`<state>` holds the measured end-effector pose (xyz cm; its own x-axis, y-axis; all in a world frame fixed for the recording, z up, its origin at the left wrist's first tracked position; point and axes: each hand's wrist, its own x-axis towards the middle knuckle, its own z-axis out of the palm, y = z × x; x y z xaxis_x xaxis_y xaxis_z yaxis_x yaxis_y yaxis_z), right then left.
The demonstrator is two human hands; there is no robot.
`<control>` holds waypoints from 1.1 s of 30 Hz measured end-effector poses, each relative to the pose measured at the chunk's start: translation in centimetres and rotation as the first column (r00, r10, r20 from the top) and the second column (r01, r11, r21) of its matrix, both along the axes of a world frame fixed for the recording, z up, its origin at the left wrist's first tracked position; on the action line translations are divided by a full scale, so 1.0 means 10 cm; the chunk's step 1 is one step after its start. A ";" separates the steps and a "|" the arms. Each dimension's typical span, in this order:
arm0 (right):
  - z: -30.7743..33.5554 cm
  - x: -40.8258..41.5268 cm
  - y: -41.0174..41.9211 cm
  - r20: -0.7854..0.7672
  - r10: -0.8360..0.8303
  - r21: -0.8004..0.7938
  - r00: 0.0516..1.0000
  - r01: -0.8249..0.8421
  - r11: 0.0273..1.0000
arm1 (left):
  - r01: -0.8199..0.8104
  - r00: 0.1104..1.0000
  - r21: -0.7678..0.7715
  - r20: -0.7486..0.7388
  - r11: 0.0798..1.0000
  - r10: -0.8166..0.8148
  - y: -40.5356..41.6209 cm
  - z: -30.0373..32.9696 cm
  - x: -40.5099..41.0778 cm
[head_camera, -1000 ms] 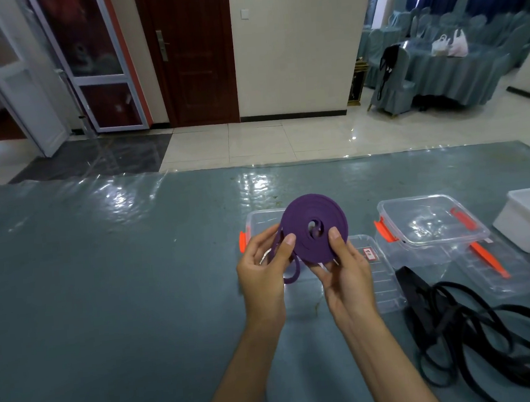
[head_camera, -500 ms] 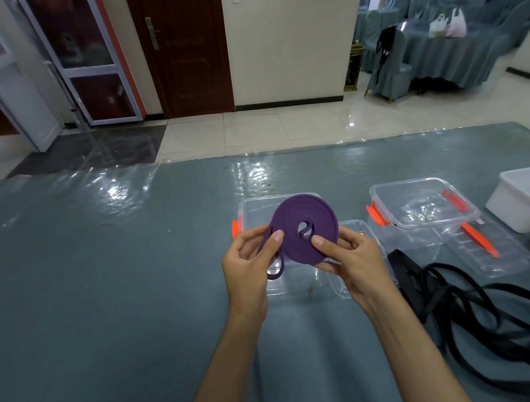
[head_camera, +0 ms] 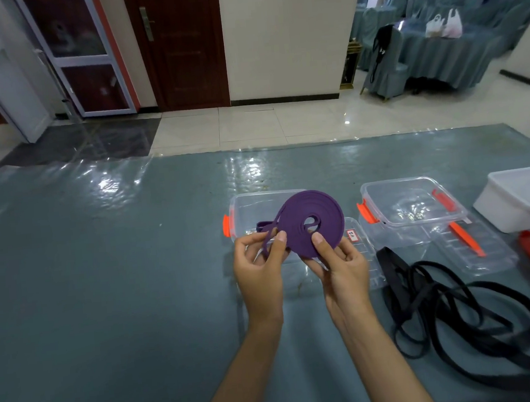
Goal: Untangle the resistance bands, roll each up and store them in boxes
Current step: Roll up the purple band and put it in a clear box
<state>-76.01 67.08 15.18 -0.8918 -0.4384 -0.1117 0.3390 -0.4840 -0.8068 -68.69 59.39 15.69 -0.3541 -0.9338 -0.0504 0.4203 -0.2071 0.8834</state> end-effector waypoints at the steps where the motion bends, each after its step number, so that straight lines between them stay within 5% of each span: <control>1: 0.00 0.01 -0.01 0.014 -0.008 -0.012 1.000 0.008 1.000 | 0.011 1.000 -0.008 0.014 1.000 -0.011 0.03 -0.01 0.00; 8: -0.06 0.09 -0.02 0.052 0.022 -0.005 0.998 -0.022 1.000 | 0.096 0.995 0.062 -0.020 0.993 -0.095 0.12 -0.09 0.02; 15: -0.06 -0.28 0.10 -0.014 0.288 0.155 0.958 -0.282 0.947 | 0.154 0.986 0.151 -0.091 0.976 -0.142 -0.11 -0.15 0.02; 33: -0.22 -1.40 -0.60 -0.039 0.385 0.484 0.922 -0.320 0.815 | 0.163 0.971 0.140 0.155 0.977 -0.184 -1.24 -0.44 -0.74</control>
